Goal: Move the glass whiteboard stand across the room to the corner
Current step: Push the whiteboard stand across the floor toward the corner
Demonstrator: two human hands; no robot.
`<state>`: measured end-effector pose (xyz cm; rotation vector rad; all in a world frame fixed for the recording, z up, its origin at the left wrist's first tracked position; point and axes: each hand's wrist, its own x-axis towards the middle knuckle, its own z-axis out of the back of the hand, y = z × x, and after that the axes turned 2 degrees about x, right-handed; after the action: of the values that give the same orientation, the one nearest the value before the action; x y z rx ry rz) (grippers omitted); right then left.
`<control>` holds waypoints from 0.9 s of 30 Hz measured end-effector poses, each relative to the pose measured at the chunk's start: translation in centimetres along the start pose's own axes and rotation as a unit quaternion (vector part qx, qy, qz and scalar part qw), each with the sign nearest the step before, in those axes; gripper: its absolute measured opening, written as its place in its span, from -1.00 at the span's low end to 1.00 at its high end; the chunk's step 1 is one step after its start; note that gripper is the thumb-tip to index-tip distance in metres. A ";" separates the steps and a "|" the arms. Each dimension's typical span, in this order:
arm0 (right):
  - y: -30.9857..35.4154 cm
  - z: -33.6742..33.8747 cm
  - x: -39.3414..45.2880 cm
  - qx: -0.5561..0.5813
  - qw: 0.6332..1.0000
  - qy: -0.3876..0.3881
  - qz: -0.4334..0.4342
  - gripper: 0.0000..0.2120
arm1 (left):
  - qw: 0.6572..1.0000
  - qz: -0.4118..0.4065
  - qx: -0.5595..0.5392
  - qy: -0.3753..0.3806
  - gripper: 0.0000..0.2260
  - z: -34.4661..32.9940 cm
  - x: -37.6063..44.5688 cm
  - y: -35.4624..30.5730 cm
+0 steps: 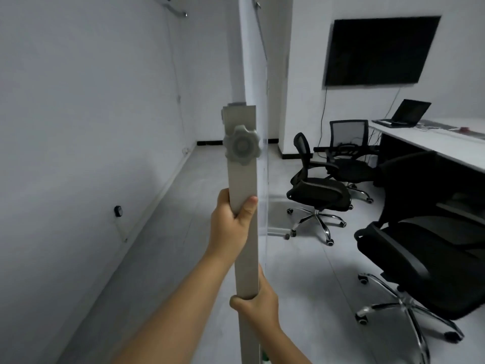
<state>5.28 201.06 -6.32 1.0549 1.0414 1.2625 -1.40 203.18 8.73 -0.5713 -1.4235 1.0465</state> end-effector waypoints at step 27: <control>0.6 -1.0 34.9 -0.058 0.998 -0.014 0.010 -0.08 | 0.999 0.029 -0.022 -0.007 -0.77 -9.4 28.6 15.6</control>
<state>5.41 235.99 -6.52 0.9934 0.9266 1.3041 -0.73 237.03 8.99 -0.6423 -1.4531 1.0687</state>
